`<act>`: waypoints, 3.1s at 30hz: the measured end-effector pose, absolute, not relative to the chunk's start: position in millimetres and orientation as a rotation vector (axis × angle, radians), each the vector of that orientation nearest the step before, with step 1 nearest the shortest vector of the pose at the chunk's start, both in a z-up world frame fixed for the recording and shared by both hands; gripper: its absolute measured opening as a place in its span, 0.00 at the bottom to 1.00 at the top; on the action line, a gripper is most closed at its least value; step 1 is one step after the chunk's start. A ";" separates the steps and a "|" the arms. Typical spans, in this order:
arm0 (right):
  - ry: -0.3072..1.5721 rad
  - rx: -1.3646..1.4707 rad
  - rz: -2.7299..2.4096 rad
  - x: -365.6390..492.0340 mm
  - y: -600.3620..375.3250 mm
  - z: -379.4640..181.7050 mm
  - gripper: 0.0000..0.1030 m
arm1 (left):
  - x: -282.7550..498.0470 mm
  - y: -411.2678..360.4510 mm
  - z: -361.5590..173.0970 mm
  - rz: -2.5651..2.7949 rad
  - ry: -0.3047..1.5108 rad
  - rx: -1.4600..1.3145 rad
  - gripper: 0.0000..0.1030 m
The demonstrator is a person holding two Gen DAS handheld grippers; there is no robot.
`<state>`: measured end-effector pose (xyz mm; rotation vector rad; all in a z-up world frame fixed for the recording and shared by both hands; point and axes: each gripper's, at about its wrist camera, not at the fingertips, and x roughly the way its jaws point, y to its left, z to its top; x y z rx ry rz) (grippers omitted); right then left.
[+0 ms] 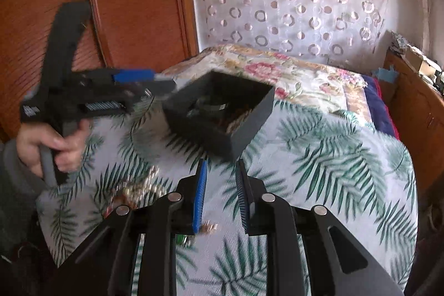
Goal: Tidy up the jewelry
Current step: 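Move both tools back over the remaining jewelry, then grasp the silver jeweled comb with the left tool while the right tool grips a green pendant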
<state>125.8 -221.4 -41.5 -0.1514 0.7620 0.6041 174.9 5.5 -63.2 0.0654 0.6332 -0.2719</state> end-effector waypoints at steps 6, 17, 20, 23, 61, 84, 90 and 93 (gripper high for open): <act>0.824 -0.174 0.601 115.4 -220.6 -67.3 0.23 | 135.4 21.9 -70.0 -0.273 0.638 0.034 0.64; 0.918 -0.190 0.594 123.2 -214.0 -90.5 0.23 | 84.3 38.0 -92.1 -0.253 0.667 0.031 0.70; 0.912 -0.215 0.597 120.4 -209.6 -90.7 0.09 | 78.2 42.1 -97.3 -0.257 0.685 0.020 0.70; 0.898 -0.212 0.592 116.2 -211.1 -87.8 0.09 | 74.3 44.8 -105.2 -0.255 0.708 0.018 0.70; 0.815 -0.089 0.575 53.9 -236.4 -80.8 0.09 | 75.1 6.7 -136.7 -0.377 0.871 -0.050 0.29; 0.809 -0.107 0.583 57.5 -229.8 -79.6 0.09 | 69.4 32.7 -122.0 -0.275 0.804 -0.011 0.00; 0.810 -0.107 0.582 58.0 -229.4 -79.9 0.09 | 70.5 36.1 -120.9 -0.279 0.811 -0.014 0.00; 0.810 -0.107 0.583 57.9 -229.7 -79.7 0.09 | 72.6 36.2 -116.5 -0.285 0.803 -0.013 0.00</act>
